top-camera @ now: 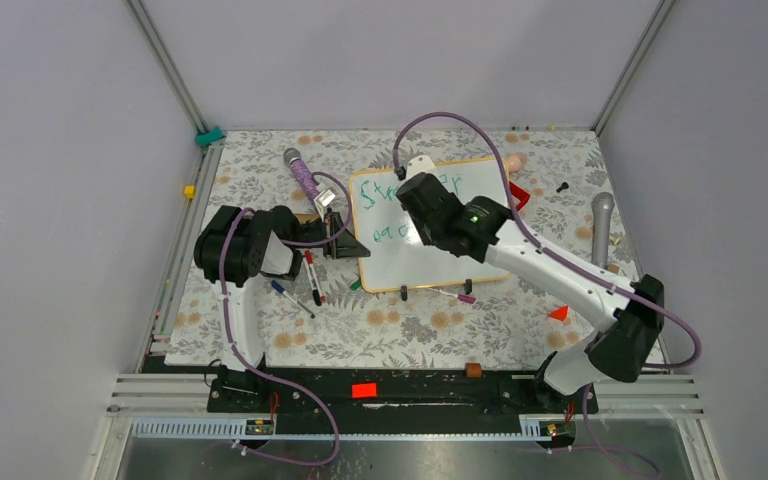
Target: Write a sentence on the whiteboard
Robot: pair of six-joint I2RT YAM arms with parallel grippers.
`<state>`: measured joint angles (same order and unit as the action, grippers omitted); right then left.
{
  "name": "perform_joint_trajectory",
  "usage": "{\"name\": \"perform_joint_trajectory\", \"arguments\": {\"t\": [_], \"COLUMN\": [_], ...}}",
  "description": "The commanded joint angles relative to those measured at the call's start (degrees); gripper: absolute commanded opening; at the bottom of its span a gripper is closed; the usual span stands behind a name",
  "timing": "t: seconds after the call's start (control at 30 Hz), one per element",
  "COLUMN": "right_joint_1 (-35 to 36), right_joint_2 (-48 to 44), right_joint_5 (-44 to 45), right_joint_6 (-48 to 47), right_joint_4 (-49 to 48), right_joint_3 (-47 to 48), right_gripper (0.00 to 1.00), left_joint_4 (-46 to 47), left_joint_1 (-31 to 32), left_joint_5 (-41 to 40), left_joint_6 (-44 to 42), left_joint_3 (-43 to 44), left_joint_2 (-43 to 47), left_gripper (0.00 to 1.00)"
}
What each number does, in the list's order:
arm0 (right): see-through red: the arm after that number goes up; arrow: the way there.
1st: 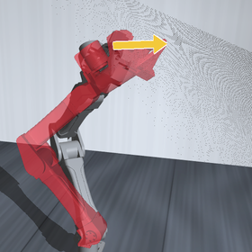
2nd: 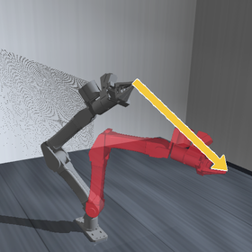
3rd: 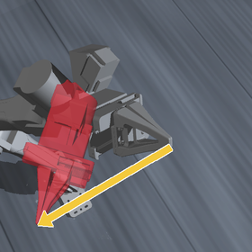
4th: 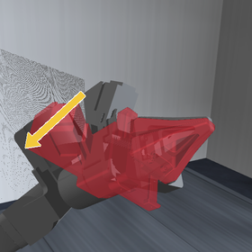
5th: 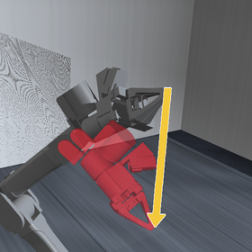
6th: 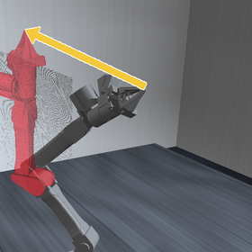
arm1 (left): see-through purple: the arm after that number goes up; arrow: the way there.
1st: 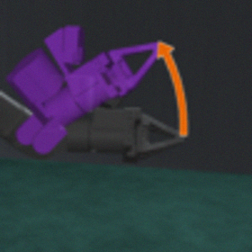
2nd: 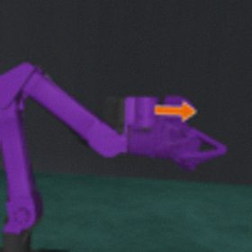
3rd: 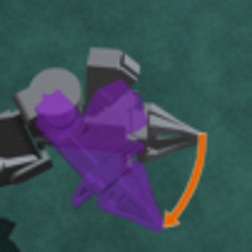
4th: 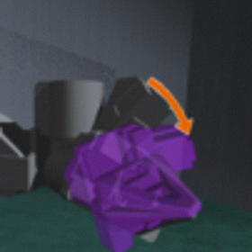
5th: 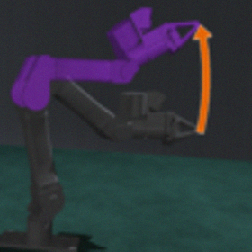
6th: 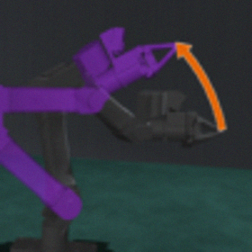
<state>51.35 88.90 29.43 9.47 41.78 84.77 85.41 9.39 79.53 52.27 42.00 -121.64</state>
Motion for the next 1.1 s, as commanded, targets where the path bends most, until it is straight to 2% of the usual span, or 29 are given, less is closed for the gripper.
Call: {"name": "perform_joint_trajectory", "arguments": {"t": [0.0,0.33,0.57,0.87,1.07], "right_joint_1": [-0.6,-0.6,-0.8,-2.1,-3.8], "right_joint_2": [-4.6,-16.5,-22.9,-24.0,-24.6], "right_joint_5": [2.9,4.1,3.4,3.0,-4.1], "right_joint_6": [-1.3,-0.6,-4.9,-5.4,-6.0], "right_joint_4": [-2.9,-17.8,-29.5,-31.7,-33.7], "right_joint_3": [-2.7,-18.4,-29.5,-31.4,-32.4], "right_gripper": [0.0,0.0,0.0,0.0,0.0], "left_joint_4": [-0.6,-0.5,-0.5,-0.5,-0.5], "left_joint_1": [-0.2,-0.2,-0.1,-0.1,-0.1], "left_joint_5": [1.9,2.0,1.6,-1.7,-3.4], "left_joint_6": [0.7,0.7,0.6,-1.0,-2.1], "left_joint_3": [-0.2,-0.3,-0.3,-2.7,-4.1], "left_joint_2": [-0.8,-0.5,-0.9,-0.6,-0.3], "left_gripper": [0.0,0.0,0.0,0.0,0.0]}}
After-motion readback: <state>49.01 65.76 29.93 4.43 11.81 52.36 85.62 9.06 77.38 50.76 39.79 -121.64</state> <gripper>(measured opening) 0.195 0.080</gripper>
